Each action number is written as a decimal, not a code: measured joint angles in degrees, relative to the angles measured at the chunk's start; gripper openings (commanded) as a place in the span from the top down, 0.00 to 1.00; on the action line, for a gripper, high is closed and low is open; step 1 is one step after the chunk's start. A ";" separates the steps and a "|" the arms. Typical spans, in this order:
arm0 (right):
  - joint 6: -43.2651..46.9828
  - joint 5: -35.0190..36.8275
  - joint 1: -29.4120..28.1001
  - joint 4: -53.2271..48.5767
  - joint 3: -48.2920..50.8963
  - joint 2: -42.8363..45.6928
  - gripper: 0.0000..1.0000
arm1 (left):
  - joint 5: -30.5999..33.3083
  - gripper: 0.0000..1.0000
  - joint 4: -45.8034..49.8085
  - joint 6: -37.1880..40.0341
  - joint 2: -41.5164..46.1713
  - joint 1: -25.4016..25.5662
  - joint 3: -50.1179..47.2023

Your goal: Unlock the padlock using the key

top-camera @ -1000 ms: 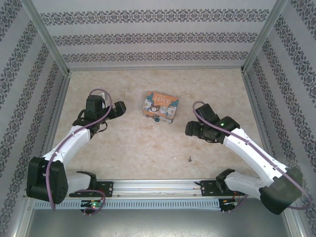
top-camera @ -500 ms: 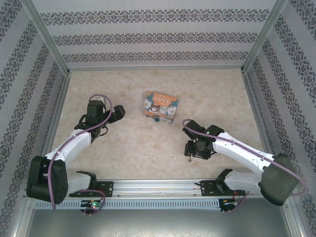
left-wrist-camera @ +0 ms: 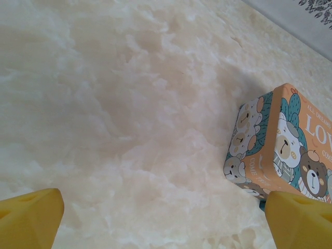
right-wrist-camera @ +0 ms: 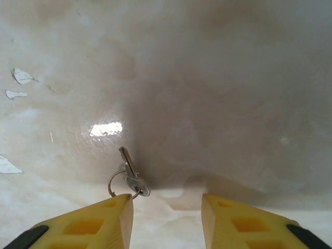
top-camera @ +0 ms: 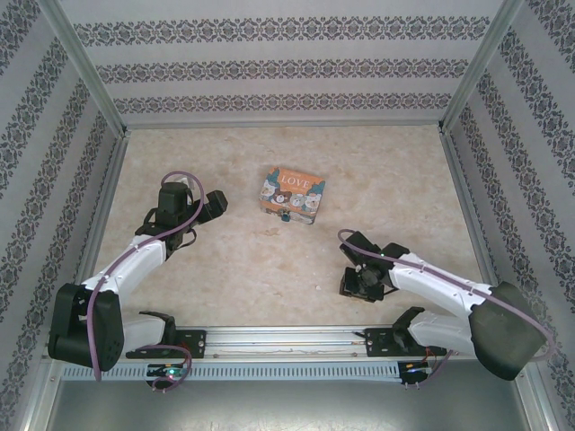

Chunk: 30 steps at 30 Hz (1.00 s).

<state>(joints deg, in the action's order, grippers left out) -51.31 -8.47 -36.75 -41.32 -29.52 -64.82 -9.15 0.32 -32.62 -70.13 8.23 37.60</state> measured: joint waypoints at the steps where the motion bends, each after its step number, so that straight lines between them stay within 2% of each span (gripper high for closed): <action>1: -0.02 -0.31 0.33 0.57 0.50 0.61 0.63 | 0.00 0.01 0.00 0.00 -0.02 0.00 0.00; 10: -0.87 -2.38 2.16 3.98 2.36 3.15 0.67 | -0.02 0.01 0.00 0.00 -1.29 0.00 0.02; 19: -0.85 -3.23 2.54 4.85 2.36 0.74 0.69 | -0.02 0.01 0.00 0.02 -1.40 0.00 0.02; 30: 0.04 -3.61 2.91 4.28 1.86 -0.42 0.76 | -0.02 0.01 0.02 0.02 -1.40 0.00 0.02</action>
<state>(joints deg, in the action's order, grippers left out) -51.27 -12.08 -33.85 -37.04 -27.66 -65.23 -9.17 0.34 -32.60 -71.53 8.23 37.63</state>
